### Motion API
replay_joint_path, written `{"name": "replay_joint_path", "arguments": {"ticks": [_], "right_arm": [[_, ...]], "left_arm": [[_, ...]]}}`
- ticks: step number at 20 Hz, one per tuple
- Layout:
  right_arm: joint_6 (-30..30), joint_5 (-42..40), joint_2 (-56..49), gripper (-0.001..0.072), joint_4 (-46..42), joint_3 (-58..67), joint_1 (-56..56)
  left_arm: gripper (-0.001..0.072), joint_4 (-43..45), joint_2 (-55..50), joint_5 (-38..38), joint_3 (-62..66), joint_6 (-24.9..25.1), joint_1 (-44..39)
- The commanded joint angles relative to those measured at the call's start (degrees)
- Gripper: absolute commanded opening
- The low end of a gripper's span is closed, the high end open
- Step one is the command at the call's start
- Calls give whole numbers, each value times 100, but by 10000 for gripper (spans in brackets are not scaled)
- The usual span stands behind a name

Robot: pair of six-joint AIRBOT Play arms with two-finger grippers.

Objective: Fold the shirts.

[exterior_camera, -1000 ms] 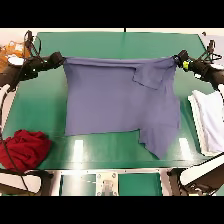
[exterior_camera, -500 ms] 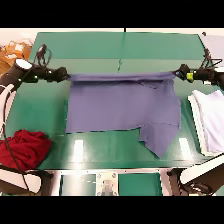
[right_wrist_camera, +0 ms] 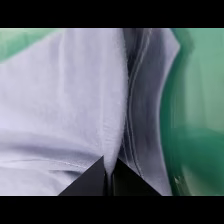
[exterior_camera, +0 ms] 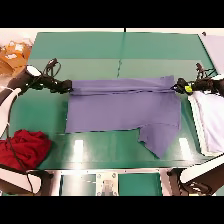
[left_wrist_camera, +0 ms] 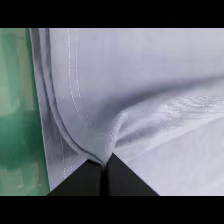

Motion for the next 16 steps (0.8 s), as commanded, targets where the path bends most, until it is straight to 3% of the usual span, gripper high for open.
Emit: {"name": "replay_joint_path", "arguments": {"ticks": [1, 2, 3, 4, 5, 8, 9, 10, 11, 12, 16], "right_arm": [[15, 48, -2, 22, -138, -50, -4], [33, 72, 9, 102, -138, -35, -4], [33, 118, 48, 284, -140, -13, -7], [35, 225, 105, 335, -144, 48, -24], [79, 367, 192, 332, -151, 129, -72], [688, 813, 632, 329, -616, 306, -304], [887, 984, 798, 298, -872, 304, -374], [1058, 1220, 973, 156, -1143, 278, -444], [1187, 1403, 1163, 62, -1335, 186, -514], [1276, 1480, 1373, 21, -1449, 22, -581], [1589, 1480, 2470, 20, -1908, -1180, -909]], "left_arm": [[20, 20, -9, -98, -48, -83, -24], [22, -7, -7, -107, -48, -136, -24], [212, -50, -4, -199, -31, -177, -24], [531, -120, 0, -393, 0, -251, -17], [565, -118, 0, -651, 72, -289, -7], [546, -31, 7, -1779, 498, -581, 184], [531, 39, 7, -2212, 680, -796, 293], [288, 52, 7, -2702, 850, -962, 428], [15, 52, 48, -3126, 938, -973, 533], [19, 55, 136, -3429, 938, -981, 601], [17, 994, 935, -3639, 501, -1228, 424]]}}
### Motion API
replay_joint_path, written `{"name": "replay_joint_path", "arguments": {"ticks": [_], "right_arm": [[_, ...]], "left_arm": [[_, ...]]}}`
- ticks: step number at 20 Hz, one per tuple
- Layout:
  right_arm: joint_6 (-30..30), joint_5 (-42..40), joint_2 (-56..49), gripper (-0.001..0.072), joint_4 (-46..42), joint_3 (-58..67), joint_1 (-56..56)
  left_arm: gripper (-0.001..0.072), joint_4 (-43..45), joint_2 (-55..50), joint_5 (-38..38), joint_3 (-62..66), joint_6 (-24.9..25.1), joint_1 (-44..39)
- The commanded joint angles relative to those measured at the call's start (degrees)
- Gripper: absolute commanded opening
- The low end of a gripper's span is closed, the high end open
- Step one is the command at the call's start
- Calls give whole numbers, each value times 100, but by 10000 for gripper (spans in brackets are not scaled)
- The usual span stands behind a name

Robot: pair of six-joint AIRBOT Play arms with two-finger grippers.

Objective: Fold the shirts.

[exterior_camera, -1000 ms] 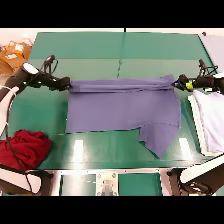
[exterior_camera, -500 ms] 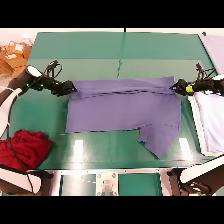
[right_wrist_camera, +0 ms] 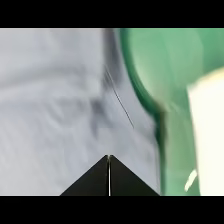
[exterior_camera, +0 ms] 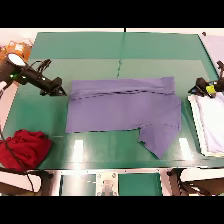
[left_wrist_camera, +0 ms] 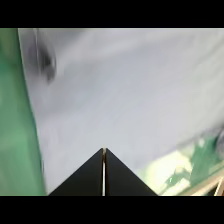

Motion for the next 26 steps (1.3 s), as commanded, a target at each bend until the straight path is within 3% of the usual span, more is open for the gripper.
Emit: {"name": "replay_joint_path", "arguments": {"ticks": [1, 4, 7, 8, 9, 10, 13, 19, 26], "right_arm": [[398, 166, 986, 20, -699, -1023, -350], [831, 63, 1950, 20, -1375, -2221, -743], [1008, -328, 2839, 22, -1403, -3469, -890], [1075, -391, 3018, 94, -1370, -3794, -887], [1167, -411, 3132, 286, -1314, -4072, -887], [1209, -404, 3191, 373, -1241, -4334, -887], [1314, -398, 3213, 421, -994, -5031, -693], [1311, -1346, 3126, 425, -221, -5659, 511], [1228, -1620, 3080, 426, 33, -5650, 898]], "left_arm": [[17, 719, 896, -293, -634, -348, -116], [17, 776, 2341, 704, -2214, -544, -450], [19, 855, 3528, 1709, -3753, -1043, -988], [25, 852, 3727, 1993, -4186, -1270, -1189], [251, 828, 3797, 2225, -4527, -1445, -1375], [456, 809, 3773, 2439, -4813, -1700, -1563], [456, 761, 3773, 3136, -5329, -2127, -2063], [456, 732, 3713, 4371, -5495, -2767, -2929], [456, 737, 3351, 4548, -5569, -3346, -3008]]}}
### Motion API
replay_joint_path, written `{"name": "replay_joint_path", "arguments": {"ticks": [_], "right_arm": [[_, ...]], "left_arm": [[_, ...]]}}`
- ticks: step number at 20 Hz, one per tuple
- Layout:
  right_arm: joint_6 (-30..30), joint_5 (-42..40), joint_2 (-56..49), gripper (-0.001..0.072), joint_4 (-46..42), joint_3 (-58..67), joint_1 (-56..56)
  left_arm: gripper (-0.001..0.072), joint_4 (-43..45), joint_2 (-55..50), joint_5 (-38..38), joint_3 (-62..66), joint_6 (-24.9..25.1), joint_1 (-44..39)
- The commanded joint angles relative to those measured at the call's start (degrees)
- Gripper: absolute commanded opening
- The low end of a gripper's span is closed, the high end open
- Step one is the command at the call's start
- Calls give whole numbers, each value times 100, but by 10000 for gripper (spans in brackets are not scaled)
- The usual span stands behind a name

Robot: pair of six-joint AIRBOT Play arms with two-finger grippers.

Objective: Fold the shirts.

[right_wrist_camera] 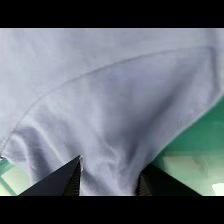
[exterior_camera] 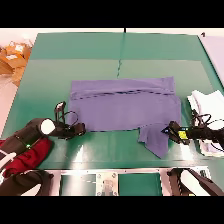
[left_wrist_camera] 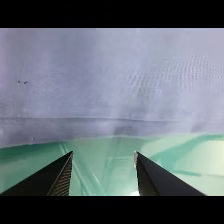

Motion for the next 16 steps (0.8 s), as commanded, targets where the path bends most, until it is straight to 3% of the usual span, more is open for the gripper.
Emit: {"name": "replay_joint_path", "arguments": {"ticks": [1, 6, 9, 11, 12, 13, 14, 16], "right_arm": [[-109, -166, -17, 426, 24, -35, 116], [-118, -214, -17, 427, 101, -35, 129], [-120, -258, -17, 427, 175, -35, 205], [-120, -258, -17, 426, 173, -35, 210], [-120, -254, -17, 426, 173, -35, 210], [-120, -249, -17, 425, 175, -35, 210], [-118, -247, -17, 410, 173, -35, 210], [-188, -173, -15, 164, 168, -35, 210]], "left_arm": [[456, 17, -101, 407, -31, -367, -48], [454, 717, -101, 1128, -31, -1353, -48], [453, 553, -299, 1268, -31, -1392, -48], [452, -15, -654, 1222, -31, -1298, -50], [310, -188, -758, 1226, -28, -1180, -50], [72, -212, -778, 1231, -24, -1027, -48], [20, -210, -776, 1213, 11, -914, -48], [20, -190, -737, 992, 118, -680, -48]]}}
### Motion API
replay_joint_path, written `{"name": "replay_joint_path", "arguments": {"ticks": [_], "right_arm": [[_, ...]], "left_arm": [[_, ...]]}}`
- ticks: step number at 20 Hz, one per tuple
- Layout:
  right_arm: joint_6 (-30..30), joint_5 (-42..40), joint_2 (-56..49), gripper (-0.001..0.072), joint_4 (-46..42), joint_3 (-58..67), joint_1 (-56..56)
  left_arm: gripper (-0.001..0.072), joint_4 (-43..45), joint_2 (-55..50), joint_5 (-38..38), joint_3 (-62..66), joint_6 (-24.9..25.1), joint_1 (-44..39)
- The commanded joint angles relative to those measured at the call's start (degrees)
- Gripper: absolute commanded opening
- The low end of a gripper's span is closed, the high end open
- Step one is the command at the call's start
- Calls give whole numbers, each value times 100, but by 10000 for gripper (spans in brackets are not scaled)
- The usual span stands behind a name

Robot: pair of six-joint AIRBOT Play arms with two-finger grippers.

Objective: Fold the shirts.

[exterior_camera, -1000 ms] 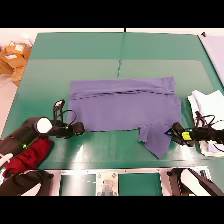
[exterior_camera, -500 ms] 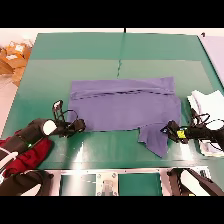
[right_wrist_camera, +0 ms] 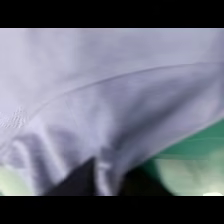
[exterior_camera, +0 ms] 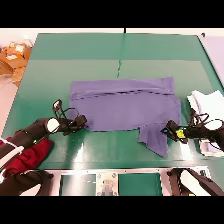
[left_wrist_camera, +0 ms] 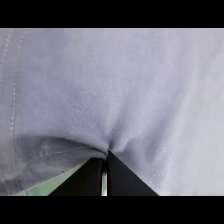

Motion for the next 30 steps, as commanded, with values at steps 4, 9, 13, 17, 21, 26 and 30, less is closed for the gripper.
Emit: {"name": "replay_joint_path", "arguments": {"ticks": [4, 9, 13, 17, 21, 26, 30], "right_arm": [[-63, 509, 22, 21, -177, 278, -20], [426, 1161, 348, 20, -1069, 518, -50], [450, 1362, 697, 20, -890, 717, -50], [402, 1386, 737, 20, -422, 1620, -39], [385, 1147, 170, 21, -195, 2643, 44], [387, 614, -1237, 21, -192, 3554, 428], [234, 157, -2503, 21, 210, 4376, 592]], "left_arm": [[19, 442, -55, -1198, 439, 586, 105], [20, 1357, -55, -2640, 1043, 916, 608], [19, 1360, -57, -2828, 1408, 1384, 682], [19, 1384, -63, -2820, 1971, 1644, 682], [19, 1521, -522, -2743, 2881, 1700, 682], [19, 1779, -1753, -3012, 4433, 1792, 682], [20, 1930, -2793, -3023, 5462, 1853, 682]]}}
